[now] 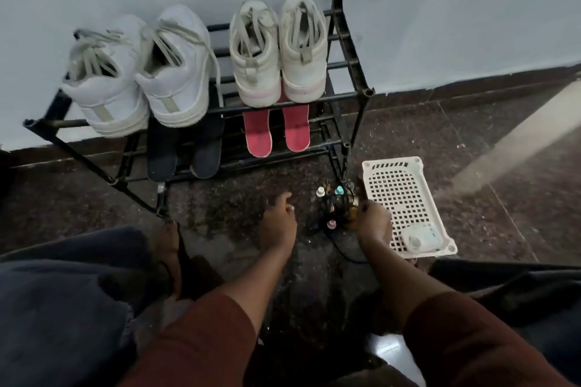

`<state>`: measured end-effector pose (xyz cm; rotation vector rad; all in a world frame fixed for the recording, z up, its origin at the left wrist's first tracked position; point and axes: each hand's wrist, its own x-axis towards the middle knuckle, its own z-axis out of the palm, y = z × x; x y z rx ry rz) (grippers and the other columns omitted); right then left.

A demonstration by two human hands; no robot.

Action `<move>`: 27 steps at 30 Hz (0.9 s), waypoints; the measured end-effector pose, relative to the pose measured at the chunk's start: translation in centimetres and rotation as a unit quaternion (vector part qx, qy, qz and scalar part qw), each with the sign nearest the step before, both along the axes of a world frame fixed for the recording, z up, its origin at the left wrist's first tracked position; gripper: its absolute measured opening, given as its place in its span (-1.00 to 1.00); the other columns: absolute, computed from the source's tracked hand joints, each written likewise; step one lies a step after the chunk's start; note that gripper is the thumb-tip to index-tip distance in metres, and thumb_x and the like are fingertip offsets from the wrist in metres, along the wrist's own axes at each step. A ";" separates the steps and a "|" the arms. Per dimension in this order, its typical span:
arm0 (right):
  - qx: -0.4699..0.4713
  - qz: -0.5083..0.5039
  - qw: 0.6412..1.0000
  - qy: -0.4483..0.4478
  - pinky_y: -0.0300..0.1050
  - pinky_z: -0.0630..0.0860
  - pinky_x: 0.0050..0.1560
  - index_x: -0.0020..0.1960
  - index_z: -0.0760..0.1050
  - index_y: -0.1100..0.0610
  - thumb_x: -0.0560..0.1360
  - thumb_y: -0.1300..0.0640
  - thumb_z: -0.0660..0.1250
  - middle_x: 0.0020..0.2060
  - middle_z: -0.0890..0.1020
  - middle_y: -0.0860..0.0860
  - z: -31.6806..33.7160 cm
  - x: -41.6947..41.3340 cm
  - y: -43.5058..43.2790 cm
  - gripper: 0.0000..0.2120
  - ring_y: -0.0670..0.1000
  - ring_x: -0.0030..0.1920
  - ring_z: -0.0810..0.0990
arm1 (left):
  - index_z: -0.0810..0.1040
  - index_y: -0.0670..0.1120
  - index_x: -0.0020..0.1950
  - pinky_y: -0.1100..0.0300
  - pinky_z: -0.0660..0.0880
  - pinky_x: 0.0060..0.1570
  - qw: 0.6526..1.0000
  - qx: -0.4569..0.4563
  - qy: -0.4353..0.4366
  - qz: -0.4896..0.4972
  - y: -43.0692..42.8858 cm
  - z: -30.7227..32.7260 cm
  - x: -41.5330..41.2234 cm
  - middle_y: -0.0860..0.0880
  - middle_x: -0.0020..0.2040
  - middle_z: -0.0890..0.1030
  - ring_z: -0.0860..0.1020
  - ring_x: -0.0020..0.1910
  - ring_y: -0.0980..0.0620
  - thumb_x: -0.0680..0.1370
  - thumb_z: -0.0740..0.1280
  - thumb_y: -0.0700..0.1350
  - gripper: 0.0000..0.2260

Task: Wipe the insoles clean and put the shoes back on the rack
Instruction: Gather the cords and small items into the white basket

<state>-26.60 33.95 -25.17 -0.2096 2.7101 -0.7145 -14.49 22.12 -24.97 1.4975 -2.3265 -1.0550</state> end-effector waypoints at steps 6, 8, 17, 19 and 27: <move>0.091 0.026 0.990 -0.105 -0.06 0.44 -0.08 0.07 0.52 0.16 0.52 0.24 0.07 0.05 0.59 0.16 -8.1 2.6 1.5 -0.72 0.21 0.08 0.55 | 0.56 0.06 0.19 0.12 0.49 -0.09 0.987 0.078 -0.141 0.004 1.0 -8.6 0.9 -0.12 0.06 0.63 0.59 0.01 -0.14 0.58 0.24 -0.14 -0.77; 0.114 0.051 0.984 -0.129 -0.06 0.43 -0.09 0.07 0.51 0.16 0.53 0.26 0.04 0.06 0.59 0.15 -10.2 2.8 1.6 -0.71 0.19 0.10 0.54 | 0.56 0.02 0.19 0.12 0.50 -0.05 0.981 0.106 -0.164 -0.017 1.4 -10.7 0.6 -0.12 0.09 0.63 0.58 0.05 -0.14 0.58 0.25 -0.14 -0.78; 0.150 0.076 0.982 -0.086 0.05 0.38 0.16 0.14 0.45 0.29 0.54 0.34 0.02 0.13 0.46 0.21 -14.9 1.3 1.9 -0.71 0.22 0.19 0.42 | 0.58 0.04 0.14 0.11 0.52 0.01 0.961 0.181 -0.205 -0.050 3.7 -15.5 -0.6 -0.09 0.08 0.65 0.59 0.07 -0.12 0.55 0.28 -0.09 -0.81; 0.145 0.079 0.985 -0.059 0.08 0.39 0.14 0.18 0.39 0.32 0.55 0.37 -0.02 0.13 0.43 0.24 -15.3 0.0 1.5 -0.70 0.25 0.18 0.43 | 0.57 0.06 0.13 0.11 0.52 0.02 0.958 0.180 -0.215 -0.058 3.8 -16.0 -0.7 -0.06 0.08 0.65 0.59 0.07 -0.11 0.55 0.28 -0.06 -0.81; 0.179 0.063 0.981 -0.049 0.08 0.47 -0.03 0.11 0.50 0.34 0.55 0.35 0.00 0.08 0.48 0.21 -16.8 -2.4 0.1 -0.68 0.26 0.06 0.54 | 0.58 0.01 0.16 0.16 0.46 -0.03 0.963 0.179 -0.192 -0.062 3.9 -16.6 -1.2 -0.05 0.08 0.66 0.59 0.08 -0.09 0.56 0.27 -0.08 -0.80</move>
